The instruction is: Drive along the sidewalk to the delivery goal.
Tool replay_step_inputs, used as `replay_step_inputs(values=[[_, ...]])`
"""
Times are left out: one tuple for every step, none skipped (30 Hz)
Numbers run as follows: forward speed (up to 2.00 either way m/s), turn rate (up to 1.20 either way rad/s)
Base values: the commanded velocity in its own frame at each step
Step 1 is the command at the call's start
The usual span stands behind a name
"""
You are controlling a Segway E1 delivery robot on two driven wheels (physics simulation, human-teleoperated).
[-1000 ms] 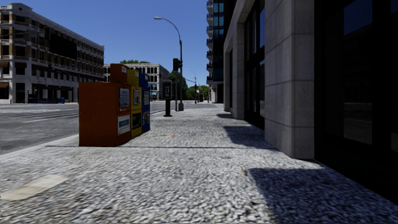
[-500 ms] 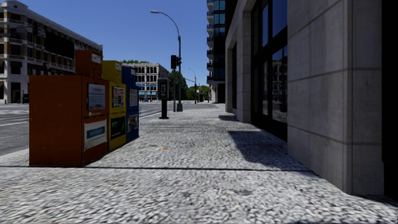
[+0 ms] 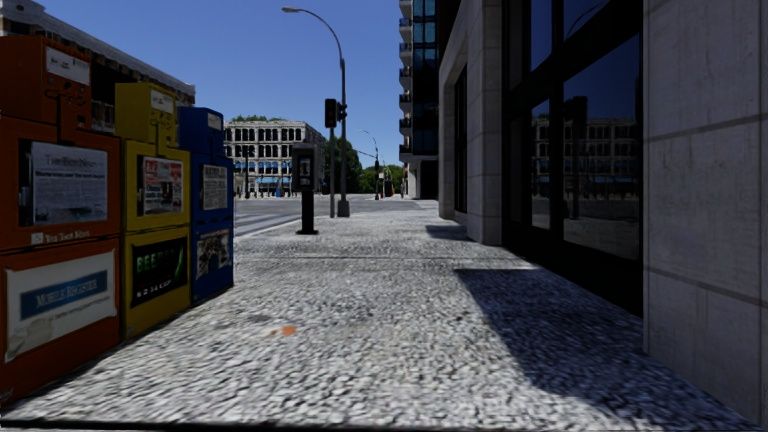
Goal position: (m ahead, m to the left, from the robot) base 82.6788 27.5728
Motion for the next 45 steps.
replay_step_inputs(values=[[2.00,0.00],[2.00,0.00],[2.00,0.00],[2.00,0.00],[2.00,0.00],[2.00,0.00],[2.00,0.00],[2.00,0.00],[2.00,0.00],[2.00,0.00],[2.00,0.00],[2.00,0.00],[2.00,0.00],[2.00,0.00],[2.00,0.00],[2.00,0.00],[2.00,0.00],[2.00,0.00],[2.00,0.00],[2.00,0.00],[2.00,0.00],[2.00,0.00],[2.00,0.00],[2.00,0.00],[2.00,0.00],[2.00,0.00],[2.00,0.00],[2.00,0.00],[2.00,0.00],[2.00,0.00],[2.00,0.00],[2.00,0.00],[2.00,0.00],[2.00,0.00],[2.00,0.00],[2.00,0.00],[2.00,0.00],[2.00,0.00],[2.00,0.00],[2.00,0.00],[2.00,0.00],[2.00,0.00],[2.00,0.00],[2.00,0.00],[2.00,0.00]])
